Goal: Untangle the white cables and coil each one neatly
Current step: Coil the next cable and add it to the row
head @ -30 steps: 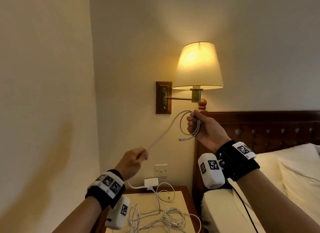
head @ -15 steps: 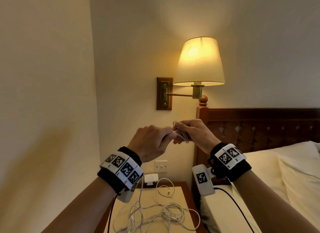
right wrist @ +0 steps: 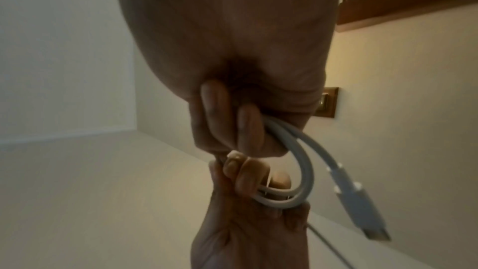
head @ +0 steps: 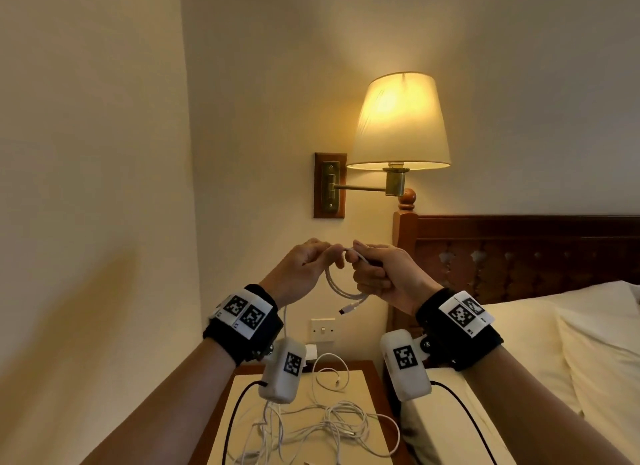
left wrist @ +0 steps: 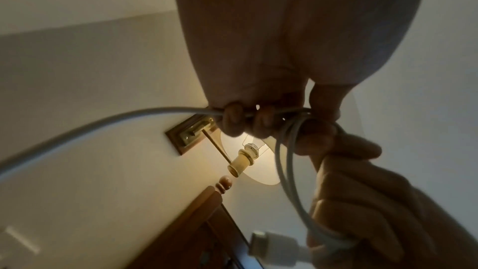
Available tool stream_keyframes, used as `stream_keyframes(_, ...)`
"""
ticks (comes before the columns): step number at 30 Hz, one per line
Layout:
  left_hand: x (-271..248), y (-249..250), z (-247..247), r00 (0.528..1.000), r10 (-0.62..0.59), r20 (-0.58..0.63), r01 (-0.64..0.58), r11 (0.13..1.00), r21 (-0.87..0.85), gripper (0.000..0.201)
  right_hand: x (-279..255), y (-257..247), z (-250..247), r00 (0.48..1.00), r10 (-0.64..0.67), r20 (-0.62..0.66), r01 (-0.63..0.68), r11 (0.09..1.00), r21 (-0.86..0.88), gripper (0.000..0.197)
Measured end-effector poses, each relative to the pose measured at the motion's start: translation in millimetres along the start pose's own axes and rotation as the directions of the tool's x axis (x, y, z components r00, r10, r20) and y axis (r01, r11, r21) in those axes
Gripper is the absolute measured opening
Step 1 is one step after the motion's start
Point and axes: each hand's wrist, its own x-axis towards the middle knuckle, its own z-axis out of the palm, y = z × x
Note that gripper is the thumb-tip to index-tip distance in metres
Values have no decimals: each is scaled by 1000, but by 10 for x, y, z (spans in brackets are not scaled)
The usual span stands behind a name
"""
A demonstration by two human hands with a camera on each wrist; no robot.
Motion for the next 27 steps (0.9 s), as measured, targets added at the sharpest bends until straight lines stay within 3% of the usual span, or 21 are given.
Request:
stream_keyframes(3, -1, 29, -50, 996, -26, 81, 45, 967, -250, 35, -20, -14, 50, 999, 36, 19, -38, 991, 130, 35)
stream_keyframes(8, 37, 20, -19, 999, -22, -39, 7, 938, -346, 32, -18, 16, 181, 990, 2, 141, -52, 936, 349, 31)
stream_keyframes(10, 44, -2, -22, 997, 19, -80, -41, 954, -298, 38, 2, 32, 179, 990, -35, 136, -11, 946, 324, 26)
stream_keyframes(13, 55, -60, -56, 979, 93, -179, -111, 990, -88, 36, 18, 16, 121, 995, -74, 62, 51, 950, 307, 25)
stream_keyframes(19, -107, -527, -89, 985, -99, -138, 69, 975, -212, 29, -27, -275, -69, 985, -150, -83, 170, 901, 400, 31)
stream_keyframes(23, -283, -827, 17, 984, -147, -105, 120, 966, -230, 24, -39, -413, -212, 967, -183, -176, 238, 893, 381, 30)
stream_keyframes(25, -287, -851, 87, 976, -134, -173, 108, 983, -151, 22, -40, -408, -243, 961, -173, -215, 236, 918, 318, 28)
stream_keyframes(27, -239, -797, 157, 967, -83, -242, 94, 995, 38, 28, -37, -370, -240, 957, -177, -229, 233, 941, 244, 27)
